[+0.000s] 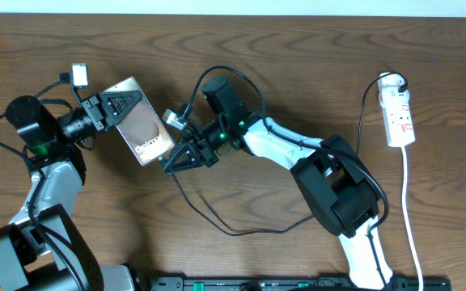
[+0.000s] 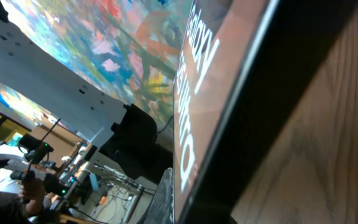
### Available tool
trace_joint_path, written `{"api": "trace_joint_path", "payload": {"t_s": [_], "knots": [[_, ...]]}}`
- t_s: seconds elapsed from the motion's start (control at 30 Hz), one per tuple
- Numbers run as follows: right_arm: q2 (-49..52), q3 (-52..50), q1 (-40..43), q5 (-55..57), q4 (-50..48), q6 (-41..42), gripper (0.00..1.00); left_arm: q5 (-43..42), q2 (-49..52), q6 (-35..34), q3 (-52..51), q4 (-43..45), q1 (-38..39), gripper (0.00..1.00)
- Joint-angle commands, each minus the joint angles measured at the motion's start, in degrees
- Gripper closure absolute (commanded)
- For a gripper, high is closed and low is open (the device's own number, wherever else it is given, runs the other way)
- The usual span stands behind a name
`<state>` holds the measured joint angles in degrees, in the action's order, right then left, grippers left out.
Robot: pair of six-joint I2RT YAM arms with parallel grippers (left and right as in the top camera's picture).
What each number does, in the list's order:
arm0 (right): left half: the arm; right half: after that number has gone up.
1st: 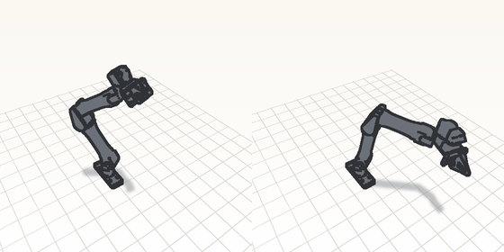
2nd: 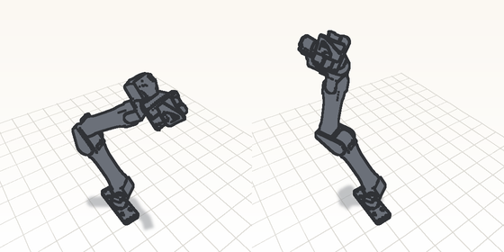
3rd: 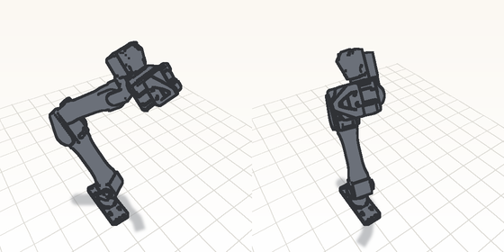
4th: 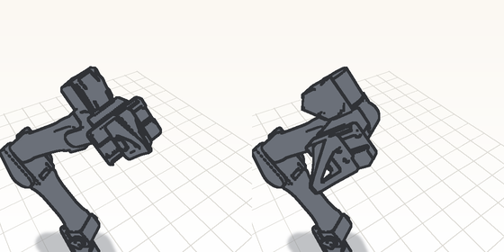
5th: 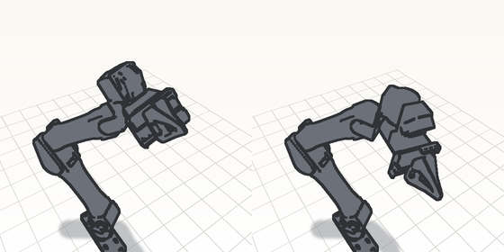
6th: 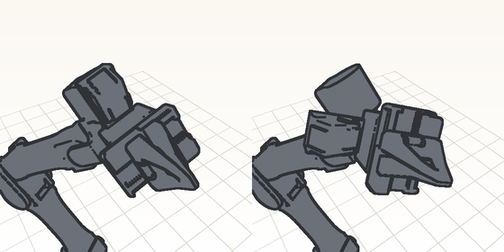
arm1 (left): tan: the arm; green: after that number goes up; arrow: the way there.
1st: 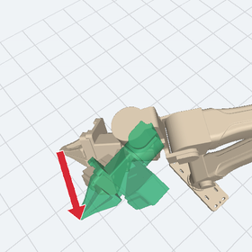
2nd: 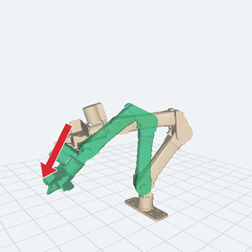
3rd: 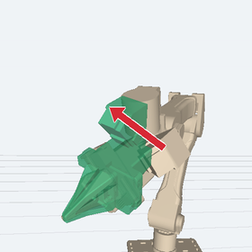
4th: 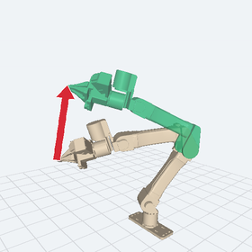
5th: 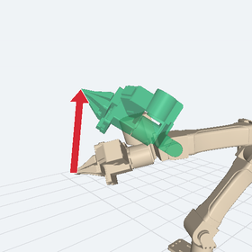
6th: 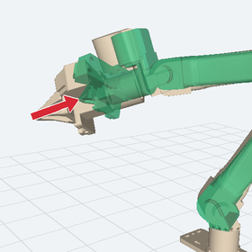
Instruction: Plug charger to phone and switch on socket
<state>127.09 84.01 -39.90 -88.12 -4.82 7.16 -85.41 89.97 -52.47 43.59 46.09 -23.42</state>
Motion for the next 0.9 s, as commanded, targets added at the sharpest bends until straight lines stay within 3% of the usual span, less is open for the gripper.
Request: {"api": "trace_joint_path", "payload": {"t_s": [0.0, 0.4, 0.87], "knots": [[-0.3, 0.5, 0.3, -1.4, -0.2, 0.1, 0.99, -1.0, -0.1, 0.4, -0.2, 0.3, 0.0, 0.93], [-0.3, 0.5, 0.3, -1.4, -0.4, 0.2, 0.99, -1.2, -0.1, 0.3, -0.2, 0.3, 0.0, 0.92], [-0.3, 0.5, 0.2, 0.8, -5.7, 8.0, 0.99, -1.6, -0.1, 1.4, -0.2, 0.3, 0.0, 0.92]]}}
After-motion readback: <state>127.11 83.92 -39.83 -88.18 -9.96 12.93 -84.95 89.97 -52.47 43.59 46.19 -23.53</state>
